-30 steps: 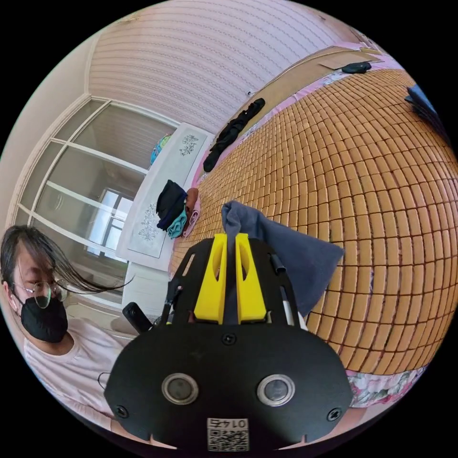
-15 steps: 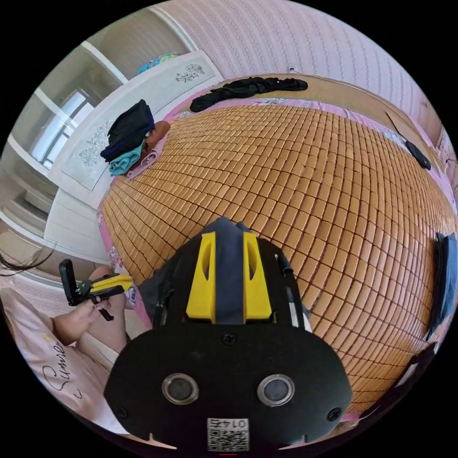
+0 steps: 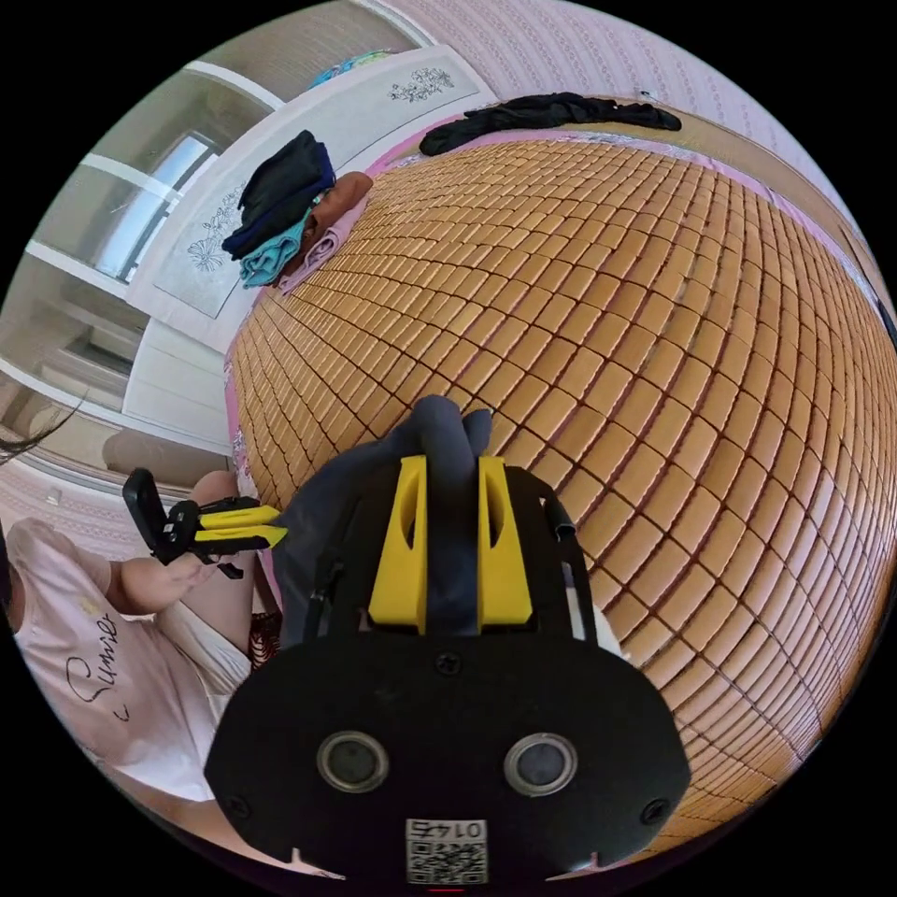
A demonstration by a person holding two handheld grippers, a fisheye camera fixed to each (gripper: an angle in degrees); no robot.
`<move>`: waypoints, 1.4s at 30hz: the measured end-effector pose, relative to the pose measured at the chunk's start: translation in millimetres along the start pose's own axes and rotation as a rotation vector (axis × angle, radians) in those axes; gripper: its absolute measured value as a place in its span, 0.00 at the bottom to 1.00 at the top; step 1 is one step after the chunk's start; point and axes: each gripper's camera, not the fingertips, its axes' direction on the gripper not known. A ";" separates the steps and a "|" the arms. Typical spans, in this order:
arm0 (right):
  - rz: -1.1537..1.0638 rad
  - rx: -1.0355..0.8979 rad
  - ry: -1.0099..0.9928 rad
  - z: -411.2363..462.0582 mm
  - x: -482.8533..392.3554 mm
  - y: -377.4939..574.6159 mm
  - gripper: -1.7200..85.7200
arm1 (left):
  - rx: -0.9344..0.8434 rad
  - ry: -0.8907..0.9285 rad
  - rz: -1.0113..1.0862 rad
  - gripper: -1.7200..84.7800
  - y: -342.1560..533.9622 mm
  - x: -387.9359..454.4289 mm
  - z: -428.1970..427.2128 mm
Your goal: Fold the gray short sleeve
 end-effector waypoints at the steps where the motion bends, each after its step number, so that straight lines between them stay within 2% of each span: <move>1: 0.004 0.047 -0.014 -10.9 0.0 6.8 0.10 | 0.003 0.004 0.012 0.06 0.2 1.5 -4.0; 6: -0.044 0.326 -0.078 -82.0 -16.8 63.8 0.08 | 0.122 0.079 0.118 0.04 0.2 18.7 -49.9; 9: -0.041 0.476 -0.096 -127.4 -22.7 109.4 0.08 | 0.109 0.044 0.245 0.04 -7.5 44.5 -73.3; 16: 0.021 0.721 0.015 -221.8 -20.1 190.5 0.06 | 0.208 0.122 0.462 0.03 -45.4 115.8 -111.2; 20: 0.050 0.708 0.142 -291.0 0.4 197.0 0.06 | 0.266 0.233 0.534 0.03 -84.6 157.6 -100.6; 23: 0.134 0.572 0.289 -369.4 40.6 163.7 0.07 | 0.292 0.394 0.571 0.04 -144.2 204.1 -76.9; 26: 0.342 0.430 0.443 -442.2 121.9 95.6 0.11 | 0.358 0.466 0.559 0.07 -224.3 259.2 -41.0; 28: 0.549 0.414 0.581 -467.1 184.5 54.2 0.15 | 0.359 0.456 0.400 0.09 -290.1 279.8 5.9; 30: 0.656 0.386 0.607 -453.7 208.6 41.3 0.17 | 0.288 0.370 0.299 0.09 -321.8 279.8 37.3; 33: 0.564 0.390 0.570 -402.7 204.2 41.9 0.20 | 0.221 0.315 0.259 0.09 -326.2 258.0 49.5; 38: 0.440 0.305 0.529 -293.8 156.3 98.9 0.20 | 0.155 0.176 0.409 0.08 -262.5 205.7 13.4; 42: 0.339 0.320 0.475 -206.6 56.7 159.1 0.18 | 0.129 0.087 0.462 0.08 -179.3 151.0 -53.6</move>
